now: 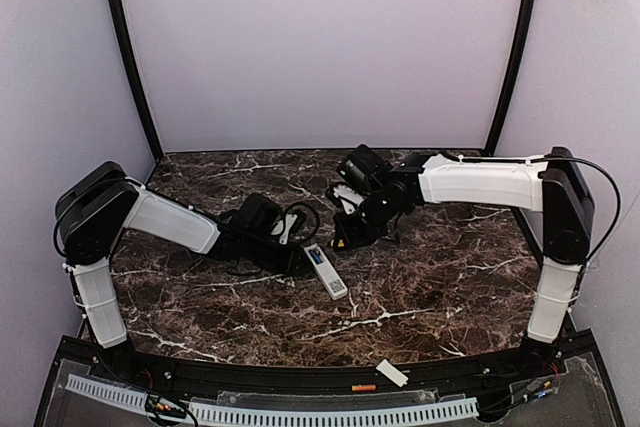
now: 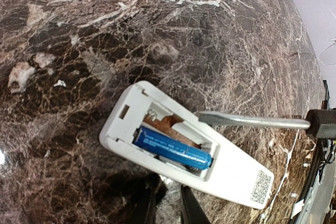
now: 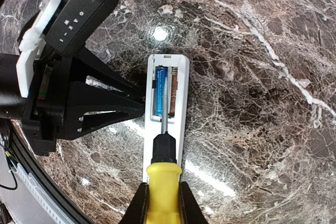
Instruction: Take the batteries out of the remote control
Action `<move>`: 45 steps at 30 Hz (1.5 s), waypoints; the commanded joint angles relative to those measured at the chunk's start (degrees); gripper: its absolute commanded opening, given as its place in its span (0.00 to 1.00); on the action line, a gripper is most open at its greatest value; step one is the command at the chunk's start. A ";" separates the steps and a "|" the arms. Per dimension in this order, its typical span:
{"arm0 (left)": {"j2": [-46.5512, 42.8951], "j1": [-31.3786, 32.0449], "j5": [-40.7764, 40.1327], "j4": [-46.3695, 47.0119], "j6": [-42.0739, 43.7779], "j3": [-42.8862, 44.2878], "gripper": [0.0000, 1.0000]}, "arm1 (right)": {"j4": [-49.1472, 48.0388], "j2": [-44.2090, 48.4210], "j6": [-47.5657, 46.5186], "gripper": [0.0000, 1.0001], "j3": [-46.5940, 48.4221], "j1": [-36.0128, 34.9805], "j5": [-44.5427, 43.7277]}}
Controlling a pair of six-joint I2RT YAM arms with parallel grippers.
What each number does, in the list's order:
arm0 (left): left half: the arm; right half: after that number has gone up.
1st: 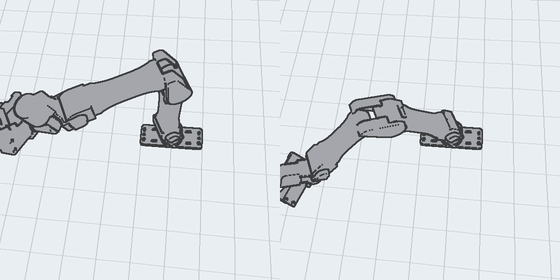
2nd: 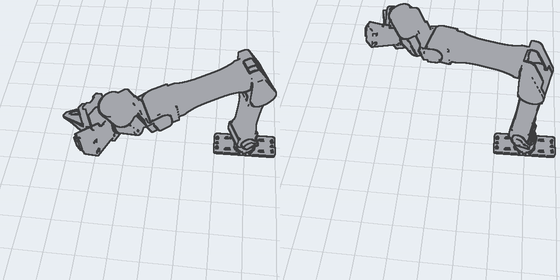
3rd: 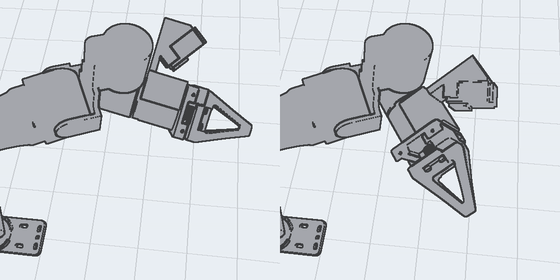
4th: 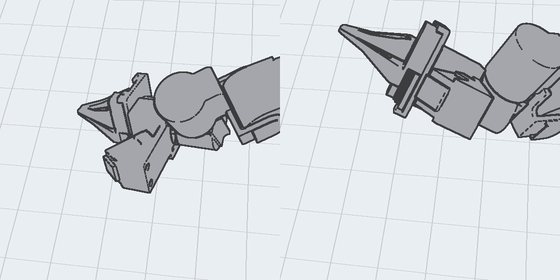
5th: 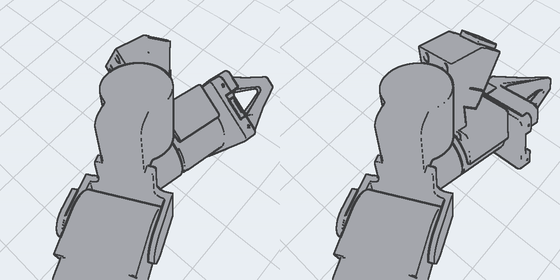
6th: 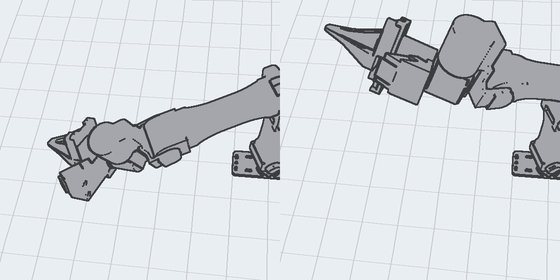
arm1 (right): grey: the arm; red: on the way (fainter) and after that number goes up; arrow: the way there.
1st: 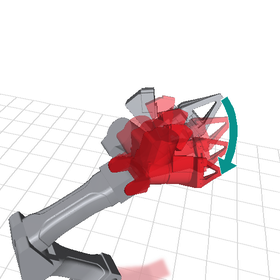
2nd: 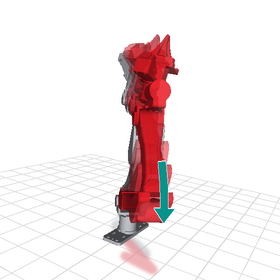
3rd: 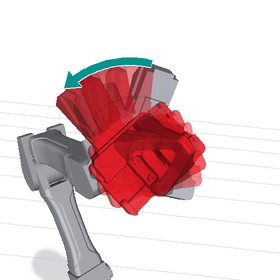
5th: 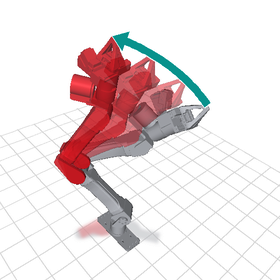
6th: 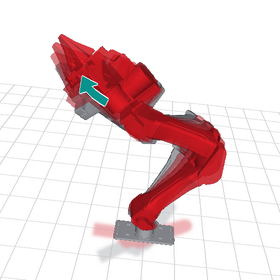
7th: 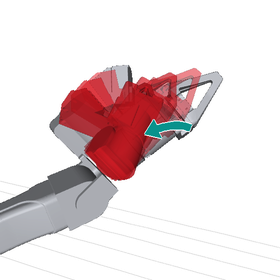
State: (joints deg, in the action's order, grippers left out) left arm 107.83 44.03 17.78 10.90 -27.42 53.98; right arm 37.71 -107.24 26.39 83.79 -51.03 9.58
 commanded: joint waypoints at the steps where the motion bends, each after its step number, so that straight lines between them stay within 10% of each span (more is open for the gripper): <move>1: 0.63 0.01 -1.57 -2.85 0.00 0.25 0.17 | -1.08 -2.34 -1.72 0.00 1.94 0.26 2.14; 21: 1.06 0.01 -1.69 -3.62 0.00 0.82 0.17 | -3.52 -4.56 -4.17 0.00 -2.12 0.31 3.97; 45: 1.59 0.06 -1.36 -4.98 0.06 1.90 0.17 | -25.46 -0.58 -5.13 0.00 -17.24 7.41 28.65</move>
State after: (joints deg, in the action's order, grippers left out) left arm 108.07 44.03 17.52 8.91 -27.42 55.16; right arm 15.16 -109.89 20.45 68.86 -43.42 32.05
